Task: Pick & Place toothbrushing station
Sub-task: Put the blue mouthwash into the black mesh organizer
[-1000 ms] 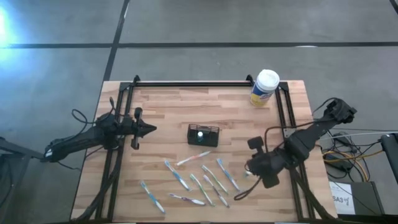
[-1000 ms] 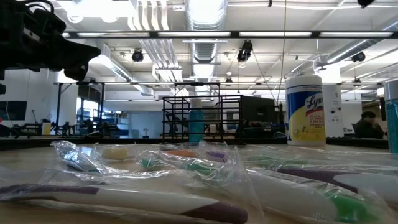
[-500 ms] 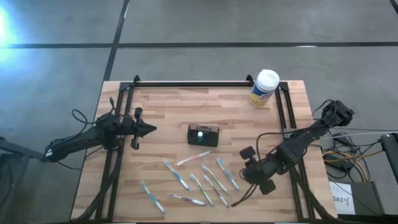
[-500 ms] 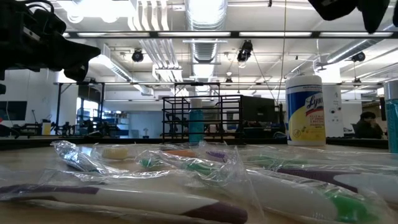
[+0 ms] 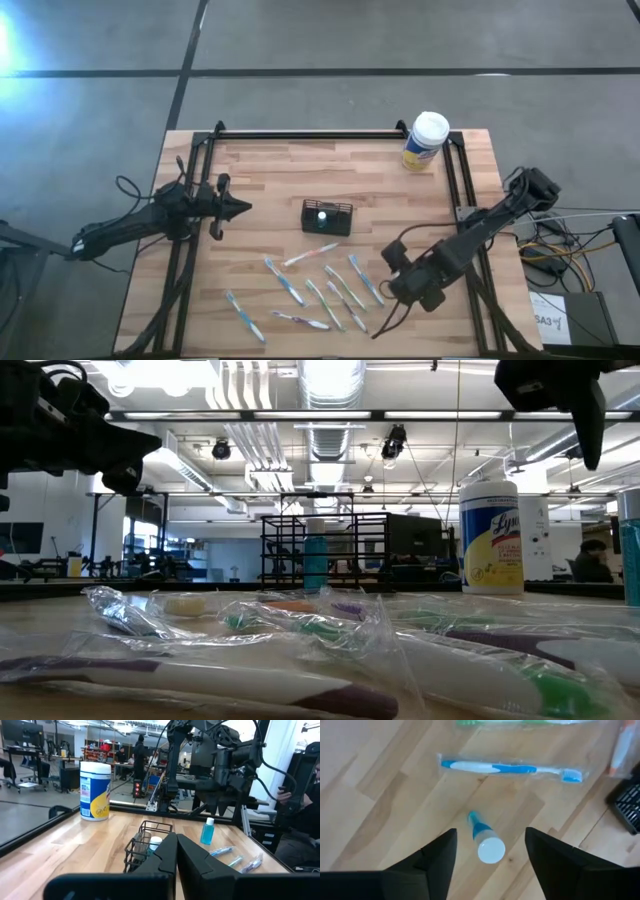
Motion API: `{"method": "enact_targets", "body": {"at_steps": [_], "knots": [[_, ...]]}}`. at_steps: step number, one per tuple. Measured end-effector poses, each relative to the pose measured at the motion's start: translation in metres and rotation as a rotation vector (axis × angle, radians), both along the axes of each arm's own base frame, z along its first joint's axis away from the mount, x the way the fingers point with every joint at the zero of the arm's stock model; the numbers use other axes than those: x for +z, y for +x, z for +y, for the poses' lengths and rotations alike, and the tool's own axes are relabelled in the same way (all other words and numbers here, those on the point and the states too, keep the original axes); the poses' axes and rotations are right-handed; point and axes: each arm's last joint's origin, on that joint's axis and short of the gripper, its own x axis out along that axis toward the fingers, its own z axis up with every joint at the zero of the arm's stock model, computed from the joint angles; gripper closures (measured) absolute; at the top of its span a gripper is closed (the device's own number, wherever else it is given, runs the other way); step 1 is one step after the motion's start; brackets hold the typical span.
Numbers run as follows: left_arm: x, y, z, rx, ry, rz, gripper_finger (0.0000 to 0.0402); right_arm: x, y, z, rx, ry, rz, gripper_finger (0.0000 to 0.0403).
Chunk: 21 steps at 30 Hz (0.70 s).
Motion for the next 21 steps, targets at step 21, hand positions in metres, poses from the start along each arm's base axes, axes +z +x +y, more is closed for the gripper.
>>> {"method": "enact_targets", "body": {"at_steps": [21], "knots": [[-0.002,0.000,0.000,-0.001,0.009,0.016,0.0390,-0.034,0.007,0.004,0.128,-0.117,0.111,0.0205]]}}
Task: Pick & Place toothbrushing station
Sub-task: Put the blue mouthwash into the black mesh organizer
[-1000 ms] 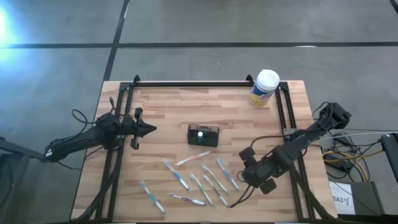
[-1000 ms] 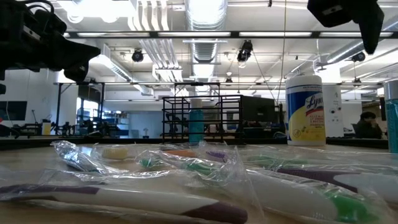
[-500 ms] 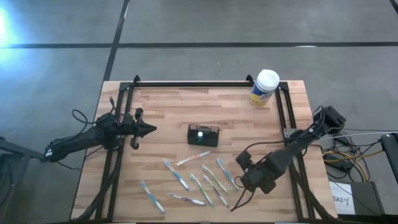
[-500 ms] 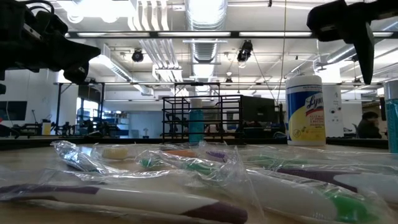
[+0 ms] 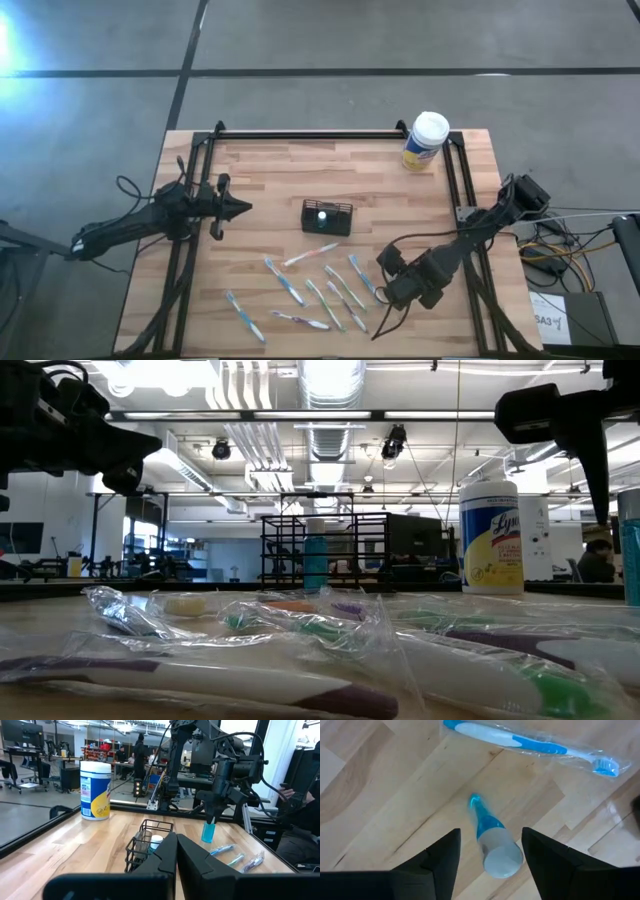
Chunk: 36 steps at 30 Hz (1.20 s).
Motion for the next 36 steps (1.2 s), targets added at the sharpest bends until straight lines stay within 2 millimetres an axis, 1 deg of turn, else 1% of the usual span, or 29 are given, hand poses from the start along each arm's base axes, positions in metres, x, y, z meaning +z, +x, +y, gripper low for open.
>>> {"method": "enact_targets", "body": {"at_steps": [13,16,20,22,25,28,32,36], "knots": [[0.000,0.000,0.000,0.000,0.004,0.004,0.0390,0.000,-0.001,-0.001,0.007,-0.006,0.007,0.0292],[0.000,0.000,0.000,0.000,0.004,0.004,0.0390,0.000,-0.001,-0.001,0.007,-0.005,0.006,0.0303],[0.000,0.000,0.000,0.000,0.004,0.004,0.0390,0.001,-0.001,-0.001,-0.011,0.003,0.004,0.0306],[-0.001,0.000,0.000,0.000,0.004,0.005,0.0390,0.001,0.000,-0.001,-0.050,0.022,0.005,0.0307],[-0.001,0.000,0.000,0.000,0.004,0.005,0.0390,0.006,0.004,-0.006,-0.185,0.054,-0.014,0.0309],[-0.001,0.000,0.000,0.000,0.004,0.005,0.0390,0.018,0.010,-0.014,-0.311,0.099,-0.057,0.0309],[-0.001,0.000,0.000,0.000,0.003,0.008,0.0390,0.035,0.019,-0.026,-0.420,0.169,-0.130,0.0310],[-0.002,0.001,0.000,0.000,0.001,0.017,0.0390,0.050,0.027,-0.043,-0.553,0.226,-0.190,0.0311]]}}
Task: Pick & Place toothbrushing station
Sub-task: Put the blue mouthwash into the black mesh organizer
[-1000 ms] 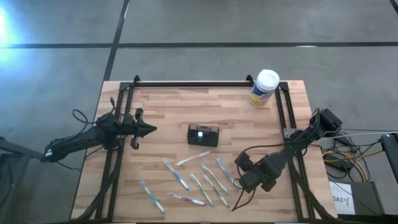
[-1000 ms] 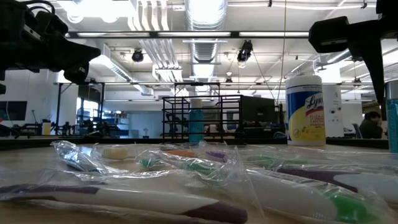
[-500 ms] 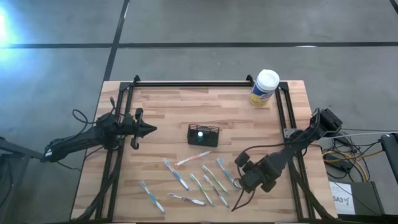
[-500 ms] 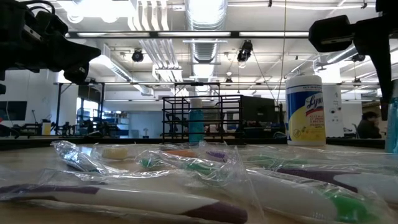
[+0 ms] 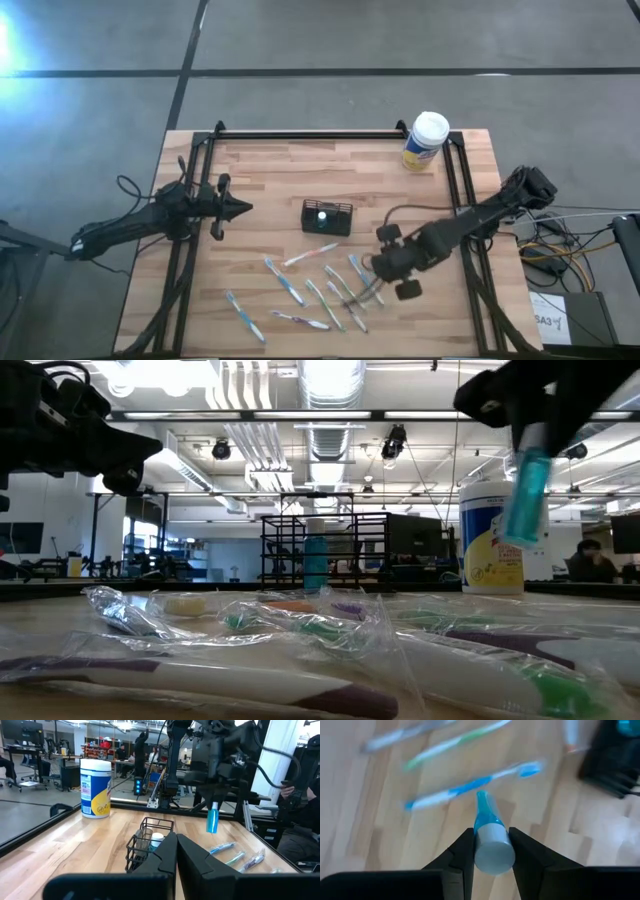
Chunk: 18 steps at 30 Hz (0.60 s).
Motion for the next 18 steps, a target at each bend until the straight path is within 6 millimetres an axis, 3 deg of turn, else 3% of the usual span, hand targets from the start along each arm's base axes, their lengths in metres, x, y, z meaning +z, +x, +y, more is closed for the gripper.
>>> {"method": "enact_targets", "body": {"at_steps": [8,14,18], "knots": [[-0.002,0.002,0.000,0.000,-0.004,0.027,0.0390,0.021,0.007,-0.035,-0.142,0.064,-0.114,0.0311],[-0.003,0.002,0.001,-0.001,-0.003,0.038,0.0390,0.065,0.005,-0.078,-0.315,0.147,-0.337,0.0311],[-0.003,0.003,0.001,-0.001,0.016,0.029,0.0390,0.089,0.008,-0.106,-0.406,0.147,-0.335,0.0311]]}}
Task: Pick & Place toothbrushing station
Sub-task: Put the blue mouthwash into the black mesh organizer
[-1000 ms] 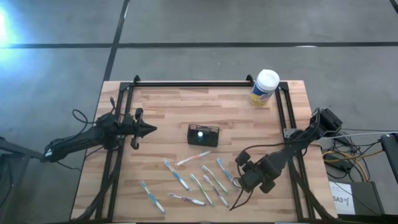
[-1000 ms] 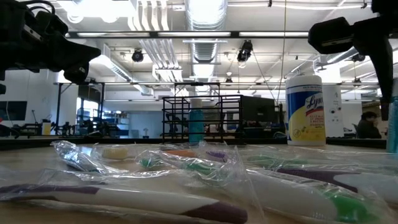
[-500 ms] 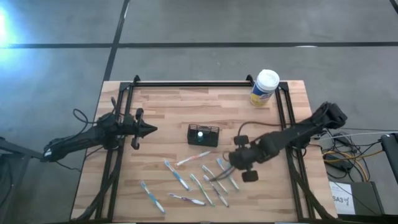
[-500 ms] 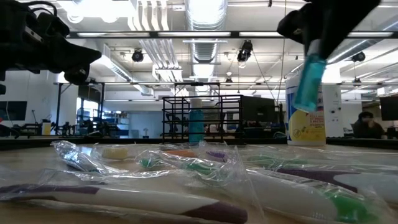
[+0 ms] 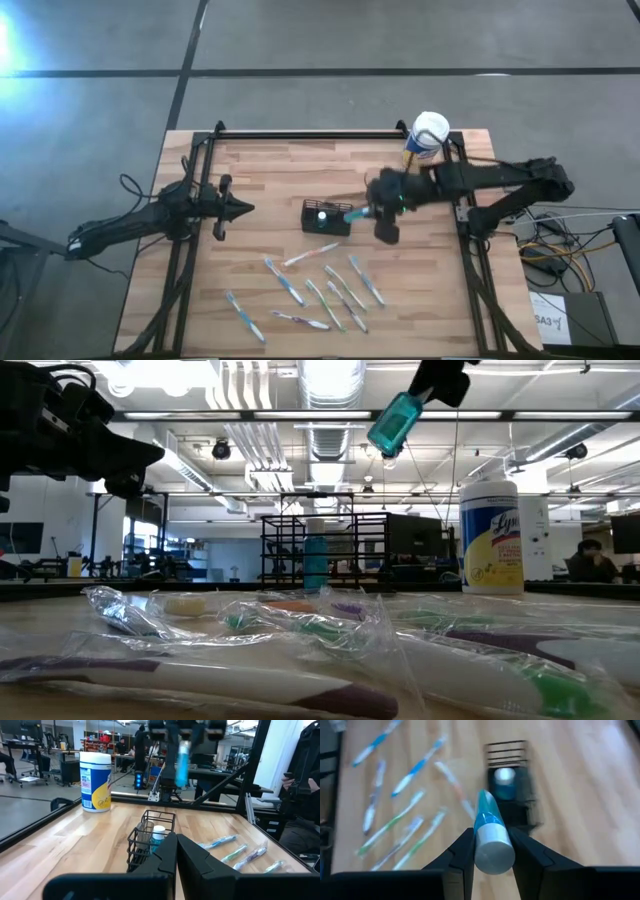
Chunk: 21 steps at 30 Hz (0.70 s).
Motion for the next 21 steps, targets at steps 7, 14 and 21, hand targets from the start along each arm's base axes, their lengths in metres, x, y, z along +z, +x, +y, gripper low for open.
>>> {"method": "enact_targets", "body": {"at_steps": [7,14,21], "knots": [[0.001,0.000,0.000,0.001,0.011,-0.005,0.0390,0.013,0.045,-0.025,0.026,-0.062,0.206,0.0312],[0.000,0.000,0.000,0.001,0.053,-0.005,0.0390,0.024,0.096,-0.034,0.149,-0.128,0.313,0.0312],[0.002,0.000,0.000,0.000,0.050,-0.016,0.0390,0.014,0.122,-0.052,0.092,-0.055,0.408,0.0312]]}}
